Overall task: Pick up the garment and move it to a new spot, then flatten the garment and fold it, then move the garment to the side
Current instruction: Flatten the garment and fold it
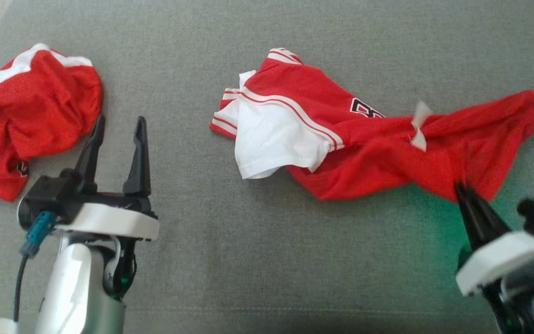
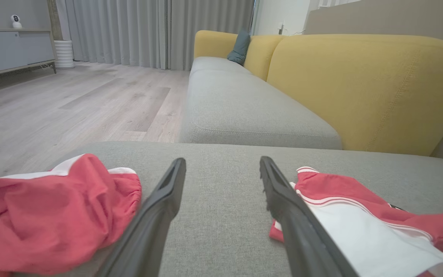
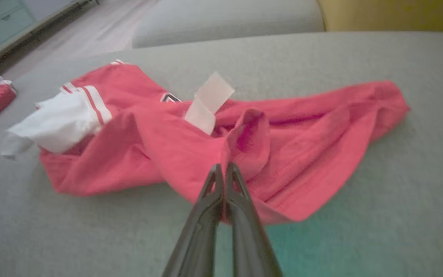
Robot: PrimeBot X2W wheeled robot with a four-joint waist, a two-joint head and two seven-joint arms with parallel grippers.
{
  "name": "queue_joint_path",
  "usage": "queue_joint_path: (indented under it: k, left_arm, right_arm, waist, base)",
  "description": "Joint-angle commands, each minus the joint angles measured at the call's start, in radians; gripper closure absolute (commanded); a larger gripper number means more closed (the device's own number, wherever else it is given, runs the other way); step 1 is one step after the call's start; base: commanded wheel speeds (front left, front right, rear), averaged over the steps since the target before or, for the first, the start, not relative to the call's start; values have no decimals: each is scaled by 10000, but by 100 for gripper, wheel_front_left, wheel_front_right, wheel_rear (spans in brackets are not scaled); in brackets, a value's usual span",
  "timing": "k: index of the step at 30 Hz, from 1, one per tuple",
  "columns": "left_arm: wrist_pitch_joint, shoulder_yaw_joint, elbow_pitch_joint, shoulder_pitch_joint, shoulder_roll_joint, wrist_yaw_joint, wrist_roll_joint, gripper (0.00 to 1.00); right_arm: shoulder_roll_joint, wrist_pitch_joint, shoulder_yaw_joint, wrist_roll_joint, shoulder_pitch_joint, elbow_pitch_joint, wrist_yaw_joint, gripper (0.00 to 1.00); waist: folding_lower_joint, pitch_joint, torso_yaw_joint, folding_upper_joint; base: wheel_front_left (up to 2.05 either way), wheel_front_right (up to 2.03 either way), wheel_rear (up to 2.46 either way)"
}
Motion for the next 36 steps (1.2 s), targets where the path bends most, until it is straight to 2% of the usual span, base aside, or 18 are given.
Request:
queue_joint_path:
  k: [1,5,10,11,12,13,14,20,24,36]
  left_arm:
    - [-78,399,-273,-109,136,61,144,0]
    - [-78,509,-282,83,169,100,158,0]
    - [-78,593,-275,256,201,134,157,0]
    - [-78,602,-266,273,204,138,153,0]
    - [-78,611,-257,285,207,141,150,0]
    - [-78,620,-245,294,212,145,147,0]
    - [-78,632,-233,303,218,152,145,0]
    - [-78,711,-225,480,234,239,130,0]
    - [-78,779,-221,717,281,317,111,0]
    - [43,684,-244,1267,353,432,95,0]
  right_arm:
    - [-36,-65,38,-102,38,-442,-9,100]
    - [246,-224,-511,-340,653,-303,-9,100]
    - [182,-549,-995,-737,718,213,-9,100]
    - [226,-591,-1047,-708,700,321,-9,84]
    - [245,-627,-1058,-741,682,400,-9,51]
    - [287,-697,-1055,-749,658,443,-9,8]
    - [356,-789,-1055,-749,624,451,-9,0]
    - [528,-1569,-890,-795,320,221,-9,0]
    - [501,-2103,-428,-1025,-66,-279,-9,0]
    - [550,-2283,516,-1206,-347,-617,-9,0]
  waist:
    - [0,-60,-25,0]
    - [0,-203,-142,0]
    - [0,-323,-262,0]
    - [0,-338,-275,0]
    - [0,-354,-286,0]
    - [0,-375,-296,0]
    - [0,-395,-310,0]
    - [0,-625,-428,0]
    - [0,-872,-578,0]
    - [0,-1498,-783,0]
  base:
    - [0,0,0]
    - [0,0,0]
    - [0,0,0]
    - [0,0,0]
    - [0,0,0]
    - [0,0,0]
    - [0,0,0]
    - [0,0,0]
    - [0,0,0]
    - [0,0,0]
